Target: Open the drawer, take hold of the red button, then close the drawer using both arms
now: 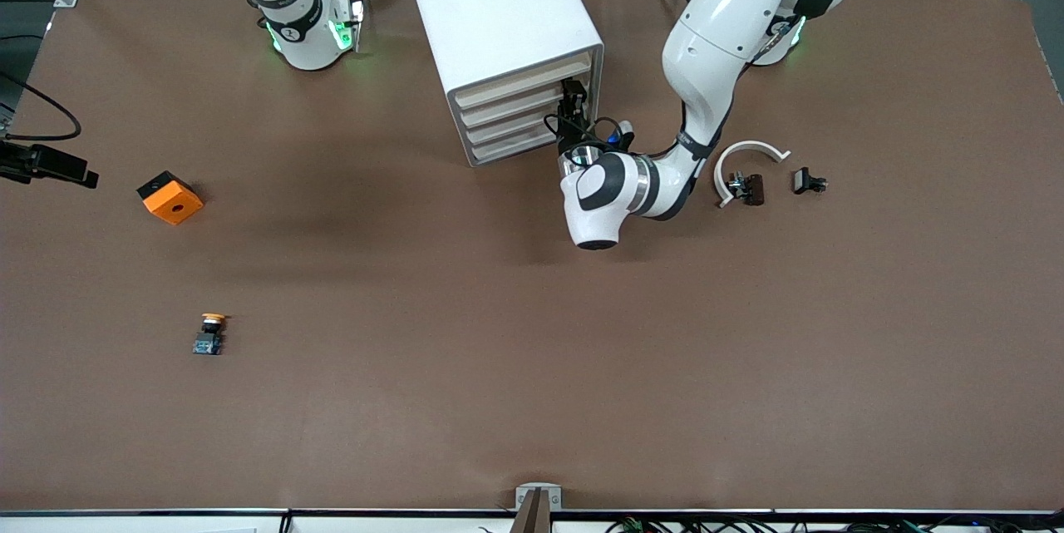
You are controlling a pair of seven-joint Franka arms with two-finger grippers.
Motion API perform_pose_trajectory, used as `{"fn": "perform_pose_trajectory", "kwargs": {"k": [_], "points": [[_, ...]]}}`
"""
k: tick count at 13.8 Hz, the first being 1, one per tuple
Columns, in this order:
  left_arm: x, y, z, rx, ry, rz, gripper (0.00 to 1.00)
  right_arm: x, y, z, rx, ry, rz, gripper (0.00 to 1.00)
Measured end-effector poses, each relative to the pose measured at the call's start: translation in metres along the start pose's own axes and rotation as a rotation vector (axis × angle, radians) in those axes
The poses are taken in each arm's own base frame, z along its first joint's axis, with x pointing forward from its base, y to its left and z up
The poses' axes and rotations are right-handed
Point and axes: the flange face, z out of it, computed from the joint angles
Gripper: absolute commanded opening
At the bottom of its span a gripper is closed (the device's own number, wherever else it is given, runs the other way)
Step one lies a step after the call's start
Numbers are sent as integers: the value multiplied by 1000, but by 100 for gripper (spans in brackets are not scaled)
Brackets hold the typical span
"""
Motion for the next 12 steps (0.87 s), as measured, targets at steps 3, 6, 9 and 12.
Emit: {"fn": "perform_pose_trajectory", "kwargs": {"k": [3,6,9,12], "points": [[1,0,0,7,0,-28,6,0,-1,0,-3,1,-1,100],[1,0,-1,7,-1,-35,7,1,-3,0,-3,1,-4,100],[7,-1,-9,3,-19,-37,7,1,-17,0,-4,-4,51,100],[21,-3,-30,-6,-60,-40,8,1,-58,0,7,-15,163,100]]}}
